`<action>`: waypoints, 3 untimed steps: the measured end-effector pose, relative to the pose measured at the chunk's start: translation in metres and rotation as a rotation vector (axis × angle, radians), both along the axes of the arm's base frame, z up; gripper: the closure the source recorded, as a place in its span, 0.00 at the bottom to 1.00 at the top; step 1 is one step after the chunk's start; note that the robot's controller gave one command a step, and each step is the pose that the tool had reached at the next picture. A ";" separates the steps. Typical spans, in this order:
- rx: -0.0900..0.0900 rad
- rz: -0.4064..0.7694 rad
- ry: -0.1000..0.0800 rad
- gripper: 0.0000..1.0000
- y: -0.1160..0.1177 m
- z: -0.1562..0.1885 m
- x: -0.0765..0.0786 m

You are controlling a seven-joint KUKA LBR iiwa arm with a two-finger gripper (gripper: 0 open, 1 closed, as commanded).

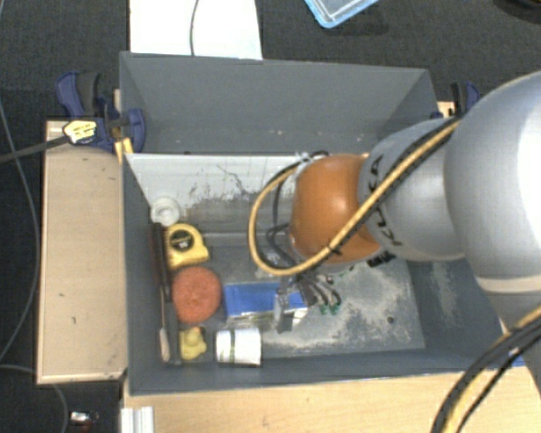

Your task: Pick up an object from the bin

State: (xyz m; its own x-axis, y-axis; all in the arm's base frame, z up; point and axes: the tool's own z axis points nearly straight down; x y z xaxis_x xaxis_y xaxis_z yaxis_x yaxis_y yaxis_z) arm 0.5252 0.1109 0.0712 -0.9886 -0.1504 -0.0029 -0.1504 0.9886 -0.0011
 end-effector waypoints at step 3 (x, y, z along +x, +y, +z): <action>0.000 0.000 0.000 1.00 0.000 0.000 0.000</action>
Offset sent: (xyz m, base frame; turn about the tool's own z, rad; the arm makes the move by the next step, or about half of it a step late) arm 0.0000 0.0000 0.0000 0.0000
